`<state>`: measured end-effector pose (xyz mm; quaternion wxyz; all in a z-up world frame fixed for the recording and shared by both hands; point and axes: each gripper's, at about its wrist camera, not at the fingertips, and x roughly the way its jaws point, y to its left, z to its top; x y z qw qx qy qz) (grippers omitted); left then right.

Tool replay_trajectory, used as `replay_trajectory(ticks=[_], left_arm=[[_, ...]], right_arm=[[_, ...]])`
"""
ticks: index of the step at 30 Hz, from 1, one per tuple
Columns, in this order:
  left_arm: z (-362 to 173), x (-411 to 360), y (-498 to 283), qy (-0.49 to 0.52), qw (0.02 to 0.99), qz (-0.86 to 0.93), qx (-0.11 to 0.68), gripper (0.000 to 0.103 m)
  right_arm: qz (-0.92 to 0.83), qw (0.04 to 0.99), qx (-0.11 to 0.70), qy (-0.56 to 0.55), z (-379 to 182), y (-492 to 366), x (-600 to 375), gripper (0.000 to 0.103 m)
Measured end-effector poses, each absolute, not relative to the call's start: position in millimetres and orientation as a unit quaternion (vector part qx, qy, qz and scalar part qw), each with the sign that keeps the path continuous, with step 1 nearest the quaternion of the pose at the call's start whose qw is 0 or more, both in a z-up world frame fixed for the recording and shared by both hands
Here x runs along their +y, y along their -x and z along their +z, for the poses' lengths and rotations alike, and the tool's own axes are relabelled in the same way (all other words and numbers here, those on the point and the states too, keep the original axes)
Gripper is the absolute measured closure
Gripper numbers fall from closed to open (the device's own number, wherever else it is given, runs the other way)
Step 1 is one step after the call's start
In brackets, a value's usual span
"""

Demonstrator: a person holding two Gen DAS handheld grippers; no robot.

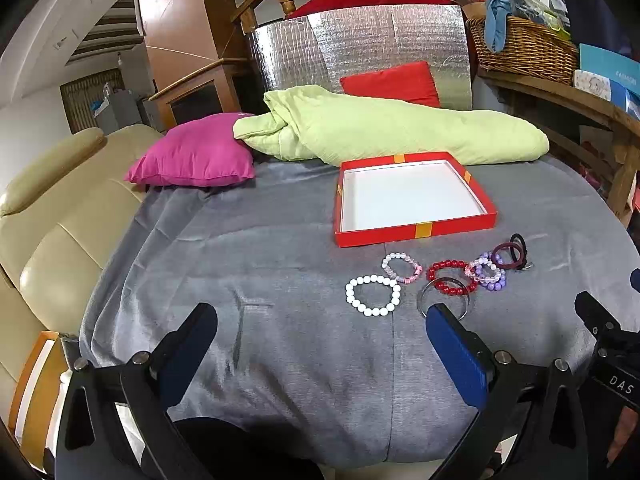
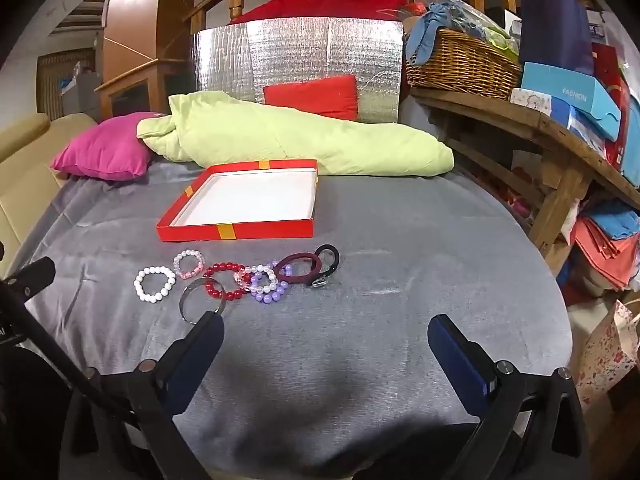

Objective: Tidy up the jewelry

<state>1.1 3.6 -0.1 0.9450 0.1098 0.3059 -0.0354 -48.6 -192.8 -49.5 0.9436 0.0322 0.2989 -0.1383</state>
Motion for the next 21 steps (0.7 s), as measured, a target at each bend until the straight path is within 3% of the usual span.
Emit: replay_trajectory(ticks=[21], left_arm=[[-2.8,9.7,-7.1,-0.111,0.944,-0.028,0.31,0.0]], right_arm=[[-0.131,0.942,0.306,-0.036,-42.7,39.5,-187.4,0.0]])
